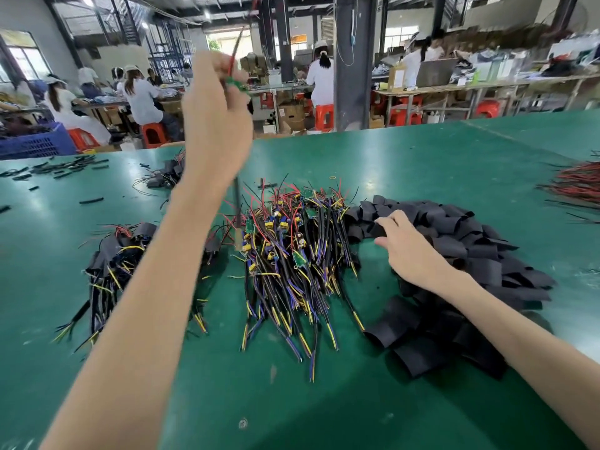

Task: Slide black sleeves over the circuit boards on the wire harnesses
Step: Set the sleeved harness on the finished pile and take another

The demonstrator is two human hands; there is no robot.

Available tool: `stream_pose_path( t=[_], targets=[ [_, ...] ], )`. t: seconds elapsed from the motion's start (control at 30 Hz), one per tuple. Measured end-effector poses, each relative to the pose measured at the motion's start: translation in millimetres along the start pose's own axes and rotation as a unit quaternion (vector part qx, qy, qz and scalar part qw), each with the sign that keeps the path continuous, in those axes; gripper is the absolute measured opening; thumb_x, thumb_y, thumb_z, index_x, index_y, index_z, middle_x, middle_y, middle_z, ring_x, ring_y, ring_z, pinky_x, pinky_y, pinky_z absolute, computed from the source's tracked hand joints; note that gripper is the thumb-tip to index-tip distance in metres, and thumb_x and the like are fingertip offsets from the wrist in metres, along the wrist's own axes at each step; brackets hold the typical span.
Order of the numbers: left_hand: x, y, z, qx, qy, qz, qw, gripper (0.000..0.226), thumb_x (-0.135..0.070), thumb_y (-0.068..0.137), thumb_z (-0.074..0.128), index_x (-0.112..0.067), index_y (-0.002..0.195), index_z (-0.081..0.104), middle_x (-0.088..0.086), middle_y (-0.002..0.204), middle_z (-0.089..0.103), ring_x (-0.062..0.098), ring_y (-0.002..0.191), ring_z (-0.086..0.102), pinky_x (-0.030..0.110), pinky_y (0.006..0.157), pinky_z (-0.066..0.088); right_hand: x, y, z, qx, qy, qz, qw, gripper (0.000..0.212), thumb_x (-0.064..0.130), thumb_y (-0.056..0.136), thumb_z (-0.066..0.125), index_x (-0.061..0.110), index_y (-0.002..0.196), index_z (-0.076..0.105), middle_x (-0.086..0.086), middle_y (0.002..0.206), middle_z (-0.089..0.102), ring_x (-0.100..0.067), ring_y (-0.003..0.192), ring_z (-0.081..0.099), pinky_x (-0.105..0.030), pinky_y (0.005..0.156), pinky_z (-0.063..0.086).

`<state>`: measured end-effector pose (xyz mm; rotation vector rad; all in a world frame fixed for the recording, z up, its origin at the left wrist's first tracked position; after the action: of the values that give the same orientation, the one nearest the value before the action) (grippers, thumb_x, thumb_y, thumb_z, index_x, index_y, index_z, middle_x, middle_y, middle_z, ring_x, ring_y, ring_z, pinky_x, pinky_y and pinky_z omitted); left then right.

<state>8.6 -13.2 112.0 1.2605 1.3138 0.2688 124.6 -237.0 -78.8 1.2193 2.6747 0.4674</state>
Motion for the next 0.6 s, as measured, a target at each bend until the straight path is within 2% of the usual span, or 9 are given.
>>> stream_pose_path(
  t=[0.07,0.1,0.17,0.2,0.27,0.33,0.47,0.6],
  targets=[
    [5,-9,-11,0.031,0.115,0.096,0.988,0.031,0.006,0.088,0.034,-0.002,0.115,0.049,0.01,0.108,0.057,0.021,0.098,0.056,0.029,0.087,0.045,11,-4,-6,-0.015,-0.021,-0.036,0.999,0.045,0.006,0.095,0.033,0.015,0.138,0.042,-0.014,0.141,0.032,-0.03,0.116,0.032,-0.034,0.104,0.023],
    [12,-21,-10,0.059,0.177,0.131,0.974,0.034,0.006,0.088,0.035,0.001,0.117,0.051,0.015,0.109,0.055,0.025,0.1,0.052,0.028,0.09,0.041,17,-5,-9,-0.021,-0.002,-0.043,0.999,0.044,0.006,0.095,0.033,0.013,0.138,0.043,-0.016,0.142,0.031,-0.028,0.116,0.033,-0.032,0.102,0.026],
    [34,-52,-4,0.134,0.283,0.169,0.935,0.031,0.0,0.091,0.036,0.003,0.117,0.052,0.018,0.11,0.053,0.03,0.101,0.048,0.035,0.093,0.037,29,-5,-17,-0.044,0.111,-0.01,0.993,0.038,0.007,0.096,0.039,0.006,0.133,0.044,-0.017,0.138,0.034,-0.026,0.109,0.04,-0.018,0.085,0.033],
    [46,-69,-1,0.167,0.31,0.168,0.921,0.031,-0.007,0.094,0.035,0.002,0.116,0.054,0.017,0.108,0.053,0.028,0.101,0.046,0.038,0.092,0.038,31,-6,-18,-0.059,0.176,0.003,0.983,0.036,0.007,0.095,0.042,0.003,0.131,0.043,-0.018,0.134,0.037,-0.028,0.107,0.044,-0.016,0.077,0.032],
    [68,-99,2,0.216,0.299,0.153,0.917,0.037,-0.024,0.098,0.034,0.0,0.109,0.06,0.013,0.099,0.055,0.024,0.095,0.044,0.036,0.088,0.037,35,-5,-18,-0.082,0.219,0.017,0.972,0.034,0.008,0.094,0.046,0.002,0.128,0.045,-0.018,0.128,0.04,-0.031,0.107,0.047,-0.017,0.074,0.03],
    [87,-123,5,0.244,0.267,0.145,0.921,0.047,-0.031,0.097,0.029,-0.001,0.099,0.065,0.013,0.091,0.056,0.028,0.089,0.047,0.036,0.084,0.036,35,-7,-13,-0.082,0.233,0.01,0.969,0.033,0.008,0.093,0.048,0.003,0.126,0.046,-0.016,0.122,0.042,-0.03,0.103,0.049,-0.019,0.073,0.03],
    [104,-145,8,0.247,0.216,0.112,0.938,0.042,-0.025,0.098,0.032,-0.006,0.089,0.068,0.008,0.087,0.057,0.031,0.083,0.05,0.033,0.082,0.033,33,-13,-10,-0.074,0.181,-0.036,0.98,0.03,0.0,0.09,0.055,-0.005,0.12,0.051,-0.011,0.106,0.043,-0.026,0.08,0.048,-0.033,0.071,0.037],
    [99,-149,4,0.191,0.157,0.066,0.967,0.027,-0.015,0.097,0.042,-0.01,0.087,0.067,0.002,0.089,0.054,0.02,0.088,0.04,0.023,0.082,0.029,36,-14,-9,-0.07,0.215,-0.043,0.973,0.033,0.001,0.09,0.055,0.0,0.123,0.049,-0.005,0.103,0.04,-0.029,0.081,0.05,-0.038,0.079,0.04]
  ],
)
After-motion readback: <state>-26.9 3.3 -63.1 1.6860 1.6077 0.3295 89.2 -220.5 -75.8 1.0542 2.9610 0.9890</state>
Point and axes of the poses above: each hand's wrist, its own y-axis towards the middle knuckle, its own z-axis out of the palm, x = y × z, the point moved 2 cm from there along y, towards the middle knuckle
